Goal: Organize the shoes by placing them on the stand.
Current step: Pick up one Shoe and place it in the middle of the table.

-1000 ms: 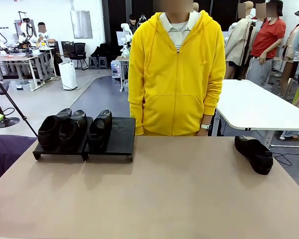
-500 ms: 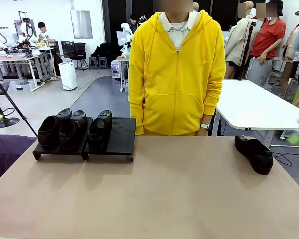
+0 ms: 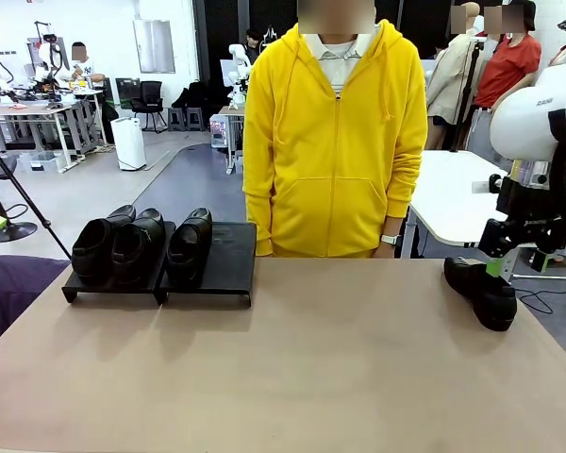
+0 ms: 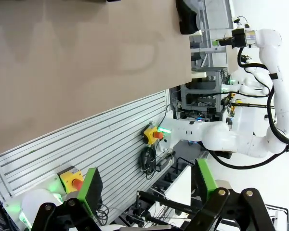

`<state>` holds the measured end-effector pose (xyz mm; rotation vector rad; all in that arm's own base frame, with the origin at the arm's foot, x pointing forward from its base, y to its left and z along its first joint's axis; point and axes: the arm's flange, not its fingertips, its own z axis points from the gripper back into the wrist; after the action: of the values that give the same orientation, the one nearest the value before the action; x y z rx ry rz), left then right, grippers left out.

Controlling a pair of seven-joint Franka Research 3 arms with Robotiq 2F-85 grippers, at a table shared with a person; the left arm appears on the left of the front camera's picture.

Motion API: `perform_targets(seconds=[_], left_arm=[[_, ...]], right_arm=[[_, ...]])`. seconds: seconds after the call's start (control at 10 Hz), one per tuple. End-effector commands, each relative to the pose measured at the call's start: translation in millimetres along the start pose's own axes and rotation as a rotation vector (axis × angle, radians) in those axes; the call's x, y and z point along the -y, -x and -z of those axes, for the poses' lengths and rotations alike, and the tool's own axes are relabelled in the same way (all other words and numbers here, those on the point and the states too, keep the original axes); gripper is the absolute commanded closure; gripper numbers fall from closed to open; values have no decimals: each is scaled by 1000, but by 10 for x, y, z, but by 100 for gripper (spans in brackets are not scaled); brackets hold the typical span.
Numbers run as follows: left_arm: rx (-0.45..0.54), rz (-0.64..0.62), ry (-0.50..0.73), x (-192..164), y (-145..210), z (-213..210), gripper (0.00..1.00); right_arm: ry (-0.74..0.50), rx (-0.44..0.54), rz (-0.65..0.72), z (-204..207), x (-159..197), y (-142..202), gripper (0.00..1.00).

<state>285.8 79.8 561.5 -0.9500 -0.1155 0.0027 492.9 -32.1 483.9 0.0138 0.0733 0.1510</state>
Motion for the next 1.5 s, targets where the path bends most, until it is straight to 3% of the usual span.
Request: perform_targets(seconds=[0.0, 0.2, 0.4, 0.6, 0.9, 1.4], left_arm=[[2, 0, 14, 8, 8, -10, 0], [2, 0, 14, 8, 8, -10, 0], [2, 0, 14, 8, 8, -10, 0], [2, 0, 14, 8, 8, -10, 0], [2, 0, 14, 8, 8, -10, 0], [2, 0, 14, 8, 8, -10, 0]], right_arm=[[-57, 23, -19, -148, -141, 172, 0], [-10, 3, -4, -47, -43, 33, 0], [23, 81, -37, 29, 147, -474, 0], [5, 144, -62, 177, 309, -749, 0], [3, 140, -30, 482, 538, -1173, 0], [-102, 121, 18, 792, 703, -1459, 0]])
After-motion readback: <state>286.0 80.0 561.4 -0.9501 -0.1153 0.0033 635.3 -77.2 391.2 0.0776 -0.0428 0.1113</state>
